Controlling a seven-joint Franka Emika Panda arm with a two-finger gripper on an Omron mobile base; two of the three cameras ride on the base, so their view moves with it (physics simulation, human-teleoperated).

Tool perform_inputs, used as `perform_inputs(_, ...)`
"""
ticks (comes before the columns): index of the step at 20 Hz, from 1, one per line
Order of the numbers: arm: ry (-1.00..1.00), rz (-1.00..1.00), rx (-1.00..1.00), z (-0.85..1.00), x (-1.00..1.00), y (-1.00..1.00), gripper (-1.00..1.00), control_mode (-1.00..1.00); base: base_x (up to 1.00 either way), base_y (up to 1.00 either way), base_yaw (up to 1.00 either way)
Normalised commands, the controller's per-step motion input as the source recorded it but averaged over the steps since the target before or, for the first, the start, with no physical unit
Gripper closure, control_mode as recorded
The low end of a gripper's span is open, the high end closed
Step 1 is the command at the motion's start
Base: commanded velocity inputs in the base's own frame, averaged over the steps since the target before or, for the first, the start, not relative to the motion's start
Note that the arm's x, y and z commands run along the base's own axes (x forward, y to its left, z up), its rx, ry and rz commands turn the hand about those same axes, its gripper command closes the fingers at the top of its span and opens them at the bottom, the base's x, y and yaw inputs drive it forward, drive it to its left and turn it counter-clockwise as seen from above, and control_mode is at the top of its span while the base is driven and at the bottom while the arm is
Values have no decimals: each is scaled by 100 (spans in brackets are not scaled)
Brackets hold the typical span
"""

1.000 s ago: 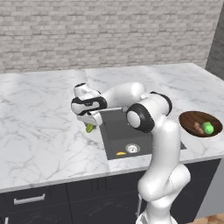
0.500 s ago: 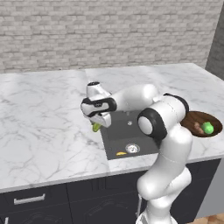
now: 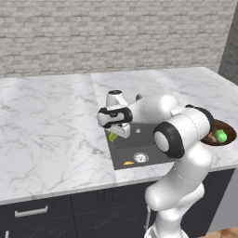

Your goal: There is a mixed pile of frozen fruits and vegetables on the counter. Locate all the frozen vegetables and place the items in a bowl on the counter. Take all the frozen fruits and defrost them in a running sink.

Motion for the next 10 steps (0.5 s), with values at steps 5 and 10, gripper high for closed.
perform_inputs(5, 2, 6, -1, 4, 0, -43, 100, -100, 0, 0, 0)
perform_inputs(10, 6, 2, -5, 0, 0, -44, 100, -100, 0, 0, 0)
